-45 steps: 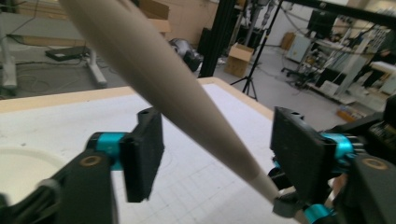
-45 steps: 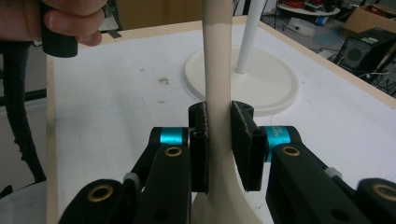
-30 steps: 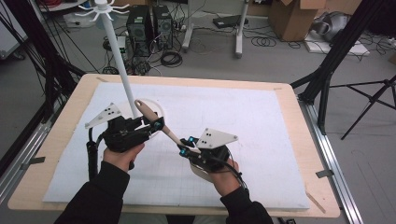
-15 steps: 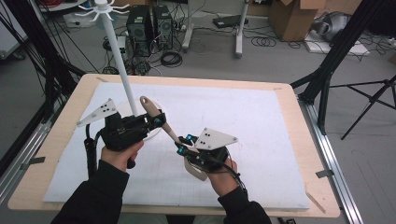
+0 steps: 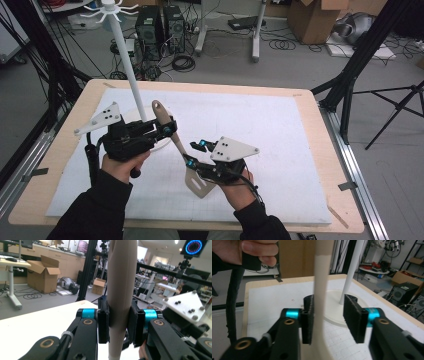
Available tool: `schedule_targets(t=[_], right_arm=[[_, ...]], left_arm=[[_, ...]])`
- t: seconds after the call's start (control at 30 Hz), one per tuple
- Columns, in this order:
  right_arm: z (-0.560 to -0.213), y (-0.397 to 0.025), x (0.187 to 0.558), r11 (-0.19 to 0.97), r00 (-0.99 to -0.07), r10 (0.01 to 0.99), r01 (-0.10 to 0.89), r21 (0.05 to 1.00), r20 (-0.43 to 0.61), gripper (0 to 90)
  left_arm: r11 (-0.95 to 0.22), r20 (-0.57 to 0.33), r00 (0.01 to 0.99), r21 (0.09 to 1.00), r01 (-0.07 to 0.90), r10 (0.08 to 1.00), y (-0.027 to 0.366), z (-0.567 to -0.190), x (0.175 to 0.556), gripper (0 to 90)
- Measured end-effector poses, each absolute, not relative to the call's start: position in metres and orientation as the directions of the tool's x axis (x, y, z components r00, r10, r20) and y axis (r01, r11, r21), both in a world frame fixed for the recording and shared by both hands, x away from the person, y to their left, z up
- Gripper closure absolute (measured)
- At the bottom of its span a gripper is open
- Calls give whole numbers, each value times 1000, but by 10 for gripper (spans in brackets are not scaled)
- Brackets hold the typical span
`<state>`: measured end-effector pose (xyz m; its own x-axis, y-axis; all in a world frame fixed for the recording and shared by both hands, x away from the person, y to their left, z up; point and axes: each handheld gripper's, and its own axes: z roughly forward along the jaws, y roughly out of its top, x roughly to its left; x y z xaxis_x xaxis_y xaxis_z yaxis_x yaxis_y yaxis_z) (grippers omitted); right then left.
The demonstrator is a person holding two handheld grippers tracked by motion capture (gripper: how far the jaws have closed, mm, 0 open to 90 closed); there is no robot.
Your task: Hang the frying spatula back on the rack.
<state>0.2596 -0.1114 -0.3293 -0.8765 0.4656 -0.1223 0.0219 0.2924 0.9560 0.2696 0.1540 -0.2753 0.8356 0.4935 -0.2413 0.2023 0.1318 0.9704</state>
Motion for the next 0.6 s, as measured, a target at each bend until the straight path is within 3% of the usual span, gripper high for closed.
schedule_targets(t=[0.07, 0.27, 0.4, 0.5, 0.6], right_arm=[[-329, -114, 260, 282, -872, 473, 12, 959, -128, 503], [-328, -125, 258, 276, -870, 475, 5, 961, -132, 451], [-330, -136, 258, 296, -850, 506, 11, 955, -147, 356], [-335, -148, 261, 318, -830, 538, 37, 947, -148, 254], [-344, -164, 266, 337, -809, 574, 92, 937, -127, 211]], left_arm=[[121, -231, 845, 973, 197, 482, 157, -275, 271, 739], [89, -194, 861, 981, 172, 471, 170, -273, 272, 739], [54, -158, 871, 987, 151, 465, 182, -269, 272, 739], [22, -126, 868, 991, 131, 480, 194, -267, 274, 738], [22, -122, 867, 992, 128, 484, 206, -263, 279, 738]])
